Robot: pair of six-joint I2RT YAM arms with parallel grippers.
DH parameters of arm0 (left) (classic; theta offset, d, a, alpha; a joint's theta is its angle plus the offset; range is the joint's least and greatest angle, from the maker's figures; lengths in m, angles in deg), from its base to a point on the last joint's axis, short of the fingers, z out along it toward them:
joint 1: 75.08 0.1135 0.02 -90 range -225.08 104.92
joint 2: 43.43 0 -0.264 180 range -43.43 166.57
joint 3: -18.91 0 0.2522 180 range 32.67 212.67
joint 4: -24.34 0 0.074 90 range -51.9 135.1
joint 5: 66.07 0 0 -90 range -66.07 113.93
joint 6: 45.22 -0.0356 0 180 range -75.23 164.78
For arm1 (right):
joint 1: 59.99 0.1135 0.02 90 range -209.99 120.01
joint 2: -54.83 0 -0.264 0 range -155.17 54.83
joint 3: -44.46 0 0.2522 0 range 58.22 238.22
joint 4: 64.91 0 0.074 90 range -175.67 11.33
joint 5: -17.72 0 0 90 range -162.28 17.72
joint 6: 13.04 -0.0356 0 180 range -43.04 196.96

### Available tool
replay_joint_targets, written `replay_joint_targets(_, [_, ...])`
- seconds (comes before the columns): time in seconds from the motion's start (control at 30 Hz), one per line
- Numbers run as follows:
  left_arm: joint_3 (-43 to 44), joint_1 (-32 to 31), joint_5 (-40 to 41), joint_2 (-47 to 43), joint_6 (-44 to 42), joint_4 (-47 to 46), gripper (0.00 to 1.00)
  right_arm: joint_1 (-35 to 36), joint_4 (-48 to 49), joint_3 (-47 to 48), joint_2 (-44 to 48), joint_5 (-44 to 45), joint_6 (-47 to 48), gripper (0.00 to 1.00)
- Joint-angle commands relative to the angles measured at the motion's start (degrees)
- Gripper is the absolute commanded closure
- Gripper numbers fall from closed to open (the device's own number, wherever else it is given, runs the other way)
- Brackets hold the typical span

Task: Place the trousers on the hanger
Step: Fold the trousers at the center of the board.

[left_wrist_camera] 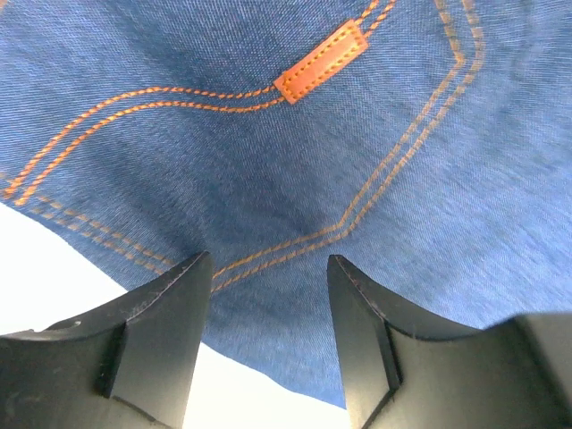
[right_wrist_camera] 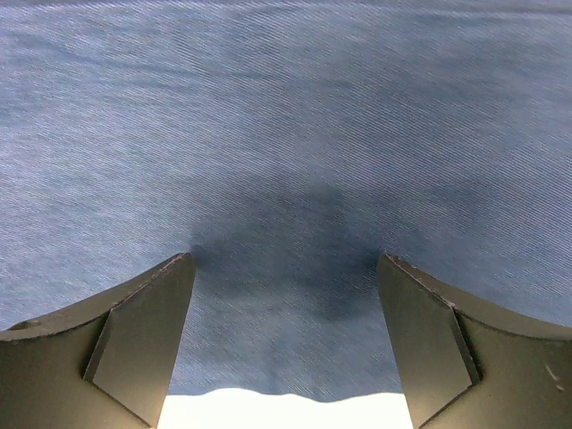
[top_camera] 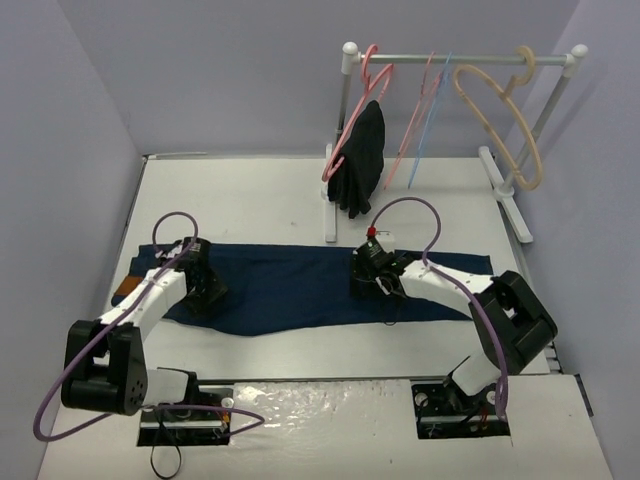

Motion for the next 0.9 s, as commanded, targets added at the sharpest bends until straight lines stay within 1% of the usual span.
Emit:
replay_joint_targets(0.0, [7.91,0.41,1.91,-5.08,-1.76,5.96,0.49,-1.28,-6.16,2.57,8.07,2.21,3.18,0.20])
replay_joint_targets(0.07, [14.21,0.81,2.68,-3.87,-5.11,7.19,0.49,-1.88,-6.48,3.70,11.13,0.39,5.04,0.20])
replay_joint_targets(0.1, [16.59,0.92,2.70,-2.29,-8.28,7.24,0.46,-2.13,-6.58,4.16,12.36,-0.33,6.17,0.20])
replay_joint_targets(0.17, [20.88,1.10,2.28,0.81,-14.60,7.14,0.40,-2.70,-6.76,4.90,14.65,-1.75,8.32,0.20])
replay_joint_targets(0.27, [27.79,1.31,0.22,5.05,-27.67,6.08,0.27,-3.52,-6.78,5.10,18.93,-4.55,11.03,0.20])
replay_joint_targets(0.3, [28.99,1.37,-0.43,6.24,-31.37,5.25,0.23,-3.82,-6.78,5.10,20.00,-4.80,11.98,0.20])
replay_joint_targets(0.33, [29.95,1.44,-1.19,7.68,-33.68,4.62,0.21,-4.01,-6.78,4.92,20.70,-5.34,12.88,0.20])
replay_joint_targets(0.53, [35.13,1.74,-8.76,14.55,-46.92,5.00,0.20,-5.63,-6.78,3.97,23.18,-8.16,14.85,0.20])
replay_joint_targets(0.73, [41.90,1.83,-13.89,24.34,-52.46,8.78,0.23,-5.91,-6.78,2.84,23.26,-12.38,15.36,0.21])
replay_joint_targets(0.8, [43.67,1.89,-13.19,25.68,-50.35,9.36,0.24,-5.96,-6.89,2.36,23.84,-12.57,15.67,0.21])
replay_joint_targets(0.87, [45.67,1.82,-11.04,27.75,-44.59,10.45,0.26,-6.14,-6.95,1.81,24.40,-12.51,15.74,0.21])
